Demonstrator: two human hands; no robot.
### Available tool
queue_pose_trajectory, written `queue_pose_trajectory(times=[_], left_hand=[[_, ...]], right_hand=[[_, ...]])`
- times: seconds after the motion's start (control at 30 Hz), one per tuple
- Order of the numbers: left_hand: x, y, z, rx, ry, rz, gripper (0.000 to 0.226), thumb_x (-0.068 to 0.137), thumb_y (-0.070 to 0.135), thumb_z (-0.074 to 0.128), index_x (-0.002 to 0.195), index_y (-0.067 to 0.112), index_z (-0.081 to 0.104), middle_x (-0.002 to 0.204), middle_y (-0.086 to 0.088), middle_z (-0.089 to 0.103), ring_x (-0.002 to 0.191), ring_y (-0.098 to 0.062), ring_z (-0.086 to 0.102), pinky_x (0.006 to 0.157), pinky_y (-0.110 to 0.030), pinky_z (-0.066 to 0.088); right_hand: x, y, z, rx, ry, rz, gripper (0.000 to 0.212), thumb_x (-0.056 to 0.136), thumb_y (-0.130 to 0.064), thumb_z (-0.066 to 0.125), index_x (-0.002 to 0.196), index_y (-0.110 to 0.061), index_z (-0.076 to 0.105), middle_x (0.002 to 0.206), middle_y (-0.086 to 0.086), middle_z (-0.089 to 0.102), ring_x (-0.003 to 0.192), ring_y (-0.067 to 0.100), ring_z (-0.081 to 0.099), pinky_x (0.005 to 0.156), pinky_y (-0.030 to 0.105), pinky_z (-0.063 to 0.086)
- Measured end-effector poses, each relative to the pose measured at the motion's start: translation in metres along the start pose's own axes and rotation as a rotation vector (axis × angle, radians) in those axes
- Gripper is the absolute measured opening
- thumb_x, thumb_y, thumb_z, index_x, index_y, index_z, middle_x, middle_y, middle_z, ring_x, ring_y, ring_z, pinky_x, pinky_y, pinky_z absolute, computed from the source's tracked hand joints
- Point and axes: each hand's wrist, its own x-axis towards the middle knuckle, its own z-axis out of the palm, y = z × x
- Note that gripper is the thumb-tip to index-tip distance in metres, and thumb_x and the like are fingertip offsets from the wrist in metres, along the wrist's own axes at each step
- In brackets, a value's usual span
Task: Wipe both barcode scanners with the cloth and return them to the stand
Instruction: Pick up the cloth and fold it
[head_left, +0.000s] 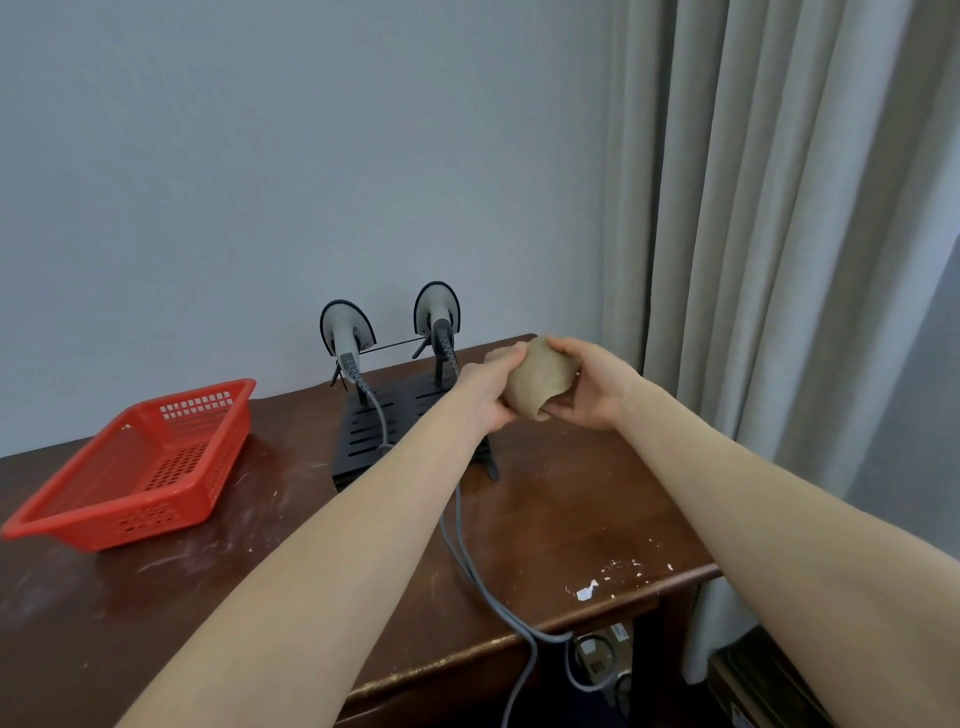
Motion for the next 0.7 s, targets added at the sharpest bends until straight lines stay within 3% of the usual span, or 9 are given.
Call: queue_pose_trajectory(times=[0.1, 0.17, 0.23, 0.33, 0.4, 0.47, 0.53, 0.63, 0.7], left_hand=[[0.0, 0.01, -0.005, 0.043, 0.099, 0.149, 0.023, 0.084, -0.005, 0.061, 0.106, 0.001, 0.055, 0.11, -0.014, 0.062, 0.102, -0.03, 0.061, 0.089, -0.045, 0.052], [-0.002, 0.019, -0.009, 0.123, 0.117, 0.193, 0.028, 0.077, -0.008, 0.054, 0.102, 0.004, 0.057, 0.115, -0.017, 0.061, 0.106, -0.032, 0.059, 0.097, -0.045, 0.048], [-0.009, 0.029, -0.016, 0.155, 0.119, 0.219, 0.038, 0.073, -0.006, 0.05, 0.109, 0.003, 0.056, 0.12, -0.019, 0.059, 0.109, -0.035, 0.058, 0.097, -0.049, 0.048], [-0.021, 0.047, -0.031, 0.195, 0.15, 0.225, 0.045, 0.074, -0.004, 0.047, 0.118, 0.002, 0.052, 0.114, -0.017, 0.061, 0.106, -0.032, 0.061, 0.093, -0.046, 0.051], [-0.027, 0.06, -0.048, 0.179, 0.19, 0.239, 0.036, 0.074, -0.002, 0.047, 0.109, 0.002, 0.056, 0.109, -0.017, 0.062, 0.104, -0.033, 0.063, 0.091, -0.047, 0.052], [-0.034, 0.072, -0.068, 0.161, 0.227, 0.249, 0.025, 0.077, 0.002, 0.05, 0.101, 0.004, 0.058, 0.107, -0.016, 0.064, 0.099, -0.032, 0.064, 0.078, -0.045, 0.056], [-0.039, 0.079, -0.091, 0.179, 0.27, 0.249, 0.025, 0.082, 0.012, 0.056, 0.106, 0.008, 0.06, 0.106, -0.012, 0.066, 0.091, -0.028, 0.064, 0.066, -0.036, 0.054], [-0.043, 0.081, -0.132, 0.198, 0.359, 0.219, 0.036, 0.087, 0.033, 0.062, 0.117, 0.013, 0.06, 0.105, -0.009, 0.068, 0.085, -0.024, 0.065, 0.068, -0.034, 0.057], [-0.043, 0.082, -0.161, 0.143, 0.384, 0.22, 0.036, 0.091, 0.029, 0.06, 0.12, 0.008, 0.06, 0.101, -0.012, 0.068, 0.077, -0.022, 0.065, 0.061, -0.033, 0.057]], right_hand=[[0.001, 0.0, 0.004, -0.244, 0.126, -0.067, 0.037, 0.077, -0.043, 0.074, 0.102, -0.018, 0.063, 0.098, 0.0, 0.066, 0.088, 0.015, 0.062, 0.075, 0.033, 0.05], [0.003, -0.002, 0.009, -0.335, 0.135, -0.145, 0.029, 0.078, -0.046, 0.071, 0.092, -0.021, 0.065, 0.091, -0.006, 0.065, 0.085, 0.009, 0.058, 0.087, 0.033, 0.045], [0.001, -0.007, 0.023, -0.337, 0.04, -0.18, 0.024, 0.083, -0.045, 0.067, 0.089, -0.022, 0.065, 0.088, -0.008, 0.066, 0.083, 0.007, 0.059, 0.083, 0.031, 0.044], [-0.002, -0.012, 0.056, -0.337, -0.091, -0.215, 0.025, 0.085, -0.035, 0.069, 0.093, -0.012, 0.065, 0.088, 0.002, 0.069, 0.079, 0.013, 0.066, 0.067, 0.026, 0.052], [0.001, -0.011, 0.083, -0.387, -0.087, -0.262, 0.025, 0.084, -0.021, 0.071, 0.099, -0.001, 0.066, 0.09, 0.007, 0.069, 0.077, 0.015, 0.066, 0.063, 0.025, 0.055], [0.006, -0.005, 0.11, -0.388, -0.062, -0.3, 0.031, 0.082, -0.01, 0.071, 0.107, 0.007, 0.064, 0.096, 0.012, 0.069, 0.083, 0.02, 0.066, 0.07, 0.03, 0.056], [0.01, 0.003, 0.138, -0.378, -0.062, -0.342, 0.024, 0.081, -0.004, 0.07, 0.103, 0.004, 0.067, 0.097, 0.011, 0.068, 0.091, 0.023, 0.066, 0.075, 0.031, 0.055], [0.014, 0.024, 0.186, -0.376, -0.115, -0.343, 0.023, 0.083, -0.002, 0.068, 0.106, -0.003, 0.066, 0.096, 0.007, 0.064, 0.096, 0.021, 0.063, 0.082, 0.032, 0.053], [0.021, 0.043, 0.216, -0.383, -0.168, -0.304, 0.025, 0.082, 0.0, 0.068, 0.106, -0.005, 0.065, 0.1, 0.01, 0.064, 0.103, 0.026, 0.063, 0.092, 0.039, 0.052]])
